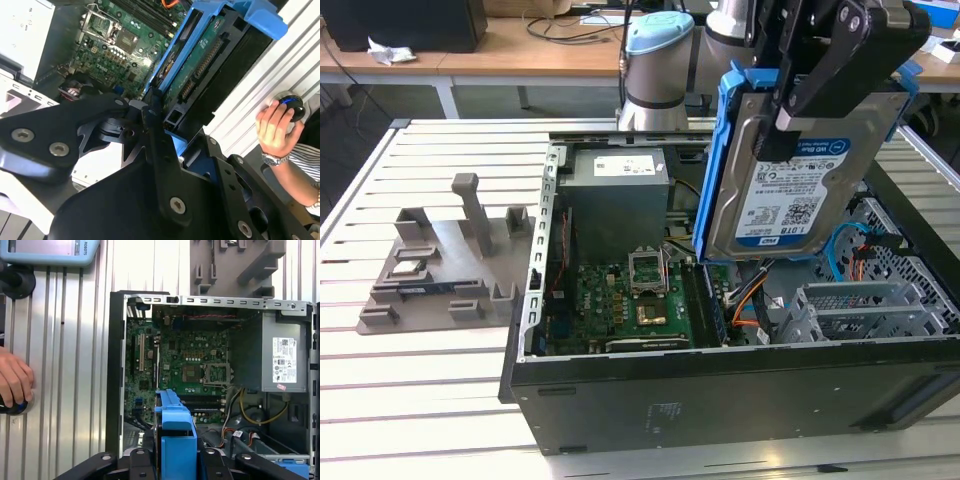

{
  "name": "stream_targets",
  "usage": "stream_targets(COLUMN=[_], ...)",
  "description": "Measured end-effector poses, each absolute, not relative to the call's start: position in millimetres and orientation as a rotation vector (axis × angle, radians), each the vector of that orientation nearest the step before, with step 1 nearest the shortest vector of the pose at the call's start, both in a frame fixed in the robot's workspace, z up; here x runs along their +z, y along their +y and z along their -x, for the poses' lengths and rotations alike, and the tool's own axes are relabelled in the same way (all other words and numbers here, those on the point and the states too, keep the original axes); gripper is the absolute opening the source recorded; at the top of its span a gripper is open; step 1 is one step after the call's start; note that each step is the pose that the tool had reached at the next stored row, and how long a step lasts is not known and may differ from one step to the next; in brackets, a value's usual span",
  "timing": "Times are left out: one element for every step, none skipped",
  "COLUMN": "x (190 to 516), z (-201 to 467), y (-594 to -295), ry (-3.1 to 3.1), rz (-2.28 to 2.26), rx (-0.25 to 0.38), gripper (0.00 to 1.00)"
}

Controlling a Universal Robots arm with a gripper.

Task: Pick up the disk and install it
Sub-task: 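Pick up the disk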

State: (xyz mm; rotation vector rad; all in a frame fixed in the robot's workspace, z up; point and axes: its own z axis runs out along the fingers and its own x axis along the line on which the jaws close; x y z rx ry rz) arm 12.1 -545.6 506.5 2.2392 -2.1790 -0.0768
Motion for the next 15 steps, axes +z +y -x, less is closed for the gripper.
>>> stream_targets(x=[506.5,506.5,506.5,506.4,506.5,506.5,506.4,506.5,506.5,506.5,506.3,506.3,506.2,506.2,506.3], z=[-12.2,-12.3,-12.4,-12.5,-12.7,-12.7,-12.7,-12.8,-12.8,-12.9,-13.0,-13.0,-12.9,-13.0,-13.0], y=[-547.6,-549.4,-550.8,-551.1,-551.2,-551.2,-551.2,-551.2,-551.3,-551.4,-551.3,-551.4,-551.3,-551.4,-551.4], ry=[-2.179,-2.179,-2.181,-2.185,-2.192,-2.199,-2.207,-2.214,-2.22,-2.225,-2.262,-2.291,-2.309,-2.309,-2.309], rz=[-2.239,-2.239,-2.239,-2.239,-2.241,-2.242,-2.243,-2.243,-2.243,-2.243,-2.21,-2.181,-2.163,-2.163,-2.163], rx=[-0.077,-0.078,-0.08,-0.084,-0.094,-0.103,-0.113,-0.121,-0.129,-0.134,-0.136,-0.136,-0.136,-0.135,-0.135], gripper=[0.37,0.37,0.37,0.37,0.37,0.37,0.37,0.37,0.37,0.37,0.37,0.37,0.37,0.37,0.37])
